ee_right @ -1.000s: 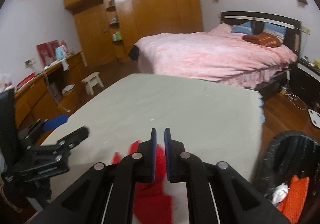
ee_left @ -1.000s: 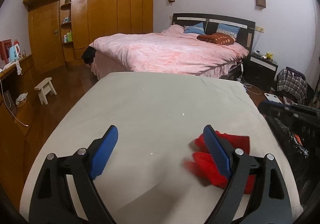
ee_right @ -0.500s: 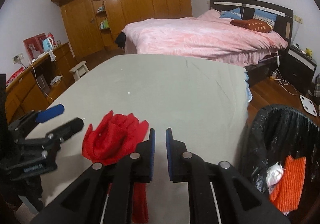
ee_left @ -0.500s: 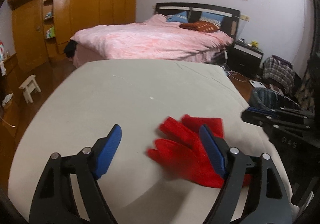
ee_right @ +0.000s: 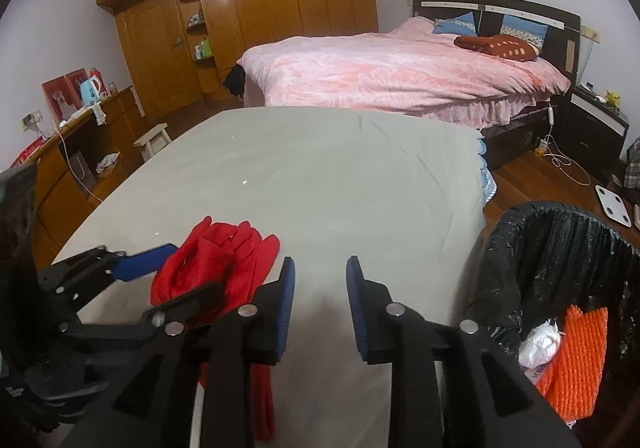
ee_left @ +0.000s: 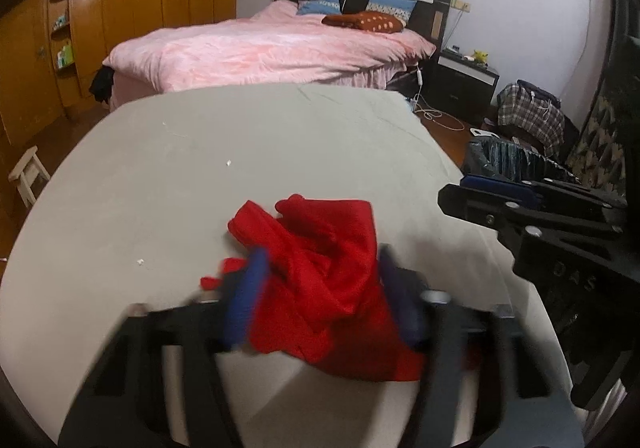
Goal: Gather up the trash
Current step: 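Grasp one red glove with the right tool and lift it, then grasp the other red glove with the left tool while the right tool holds its glove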
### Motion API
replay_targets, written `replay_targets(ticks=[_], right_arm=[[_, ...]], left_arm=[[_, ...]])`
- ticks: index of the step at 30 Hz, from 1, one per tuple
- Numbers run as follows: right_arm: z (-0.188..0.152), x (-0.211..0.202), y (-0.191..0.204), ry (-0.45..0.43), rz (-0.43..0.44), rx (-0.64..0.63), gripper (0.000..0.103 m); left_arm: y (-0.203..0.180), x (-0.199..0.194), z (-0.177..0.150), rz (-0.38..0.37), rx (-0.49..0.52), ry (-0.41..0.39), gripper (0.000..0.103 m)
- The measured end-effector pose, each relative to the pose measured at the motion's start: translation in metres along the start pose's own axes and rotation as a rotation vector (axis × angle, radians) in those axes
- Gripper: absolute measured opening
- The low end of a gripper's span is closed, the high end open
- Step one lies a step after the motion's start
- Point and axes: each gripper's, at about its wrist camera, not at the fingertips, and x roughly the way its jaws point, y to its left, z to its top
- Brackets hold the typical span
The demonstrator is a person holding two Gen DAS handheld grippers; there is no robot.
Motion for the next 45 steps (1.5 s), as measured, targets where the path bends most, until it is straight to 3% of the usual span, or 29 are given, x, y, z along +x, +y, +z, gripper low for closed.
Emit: replay_targets(ticks=[3, 6, 14, 18, 23, 33, 41, 45], right_arm=[[0.000, -0.001, 0.001, -0.002, 0.002, 0.000, 0.029], [-0.001, -0.001, 0.000, -0.001, 0.000, -0.001, 0.030], [0.001, -0.003, 0.005, -0.011, 0.012, -0.004, 0.034], [-0.002, 0.002, 0.020, -0.005, 0.034, -0.010, 0.049], [-0.007, 0.011, 0.043, 0.014, 0.054, -0.042, 0.060], [-0.017, 0.028, 0.069, 0.078, 0.067, -0.049, 0.074], [-0.025, 0.043, 0.080, 0.154, 0.071, -0.070, 0.073], [-0.029, 0.046, 0.084, 0.180, 0.054, -0.085, 0.059]], left_arm=[[0.009, 0.000, 0.001, -0.018, -0.040, 0.001, 0.014], [0.015, -0.013, 0.004, -0.015, -0.061, -0.053, 0.012], [0.046, -0.043, 0.021, 0.035, -0.105, -0.128, 0.012], [0.068, -0.050, 0.019, 0.081, -0.116, -0.124, 0.012], [0.095, -0.060, 0.012, 0.135, -0.140, -0.119, 0.012], [0.120, -0.060, -0.005, 0.170, -0.154, -0.083, 0.012], [0.124, -0.054, -0.008, 0.152, -0.163, -0.073, 0.012], [0.122, -0.053, -0.008, 0.148, -0.161, -0.071, 0.012]])
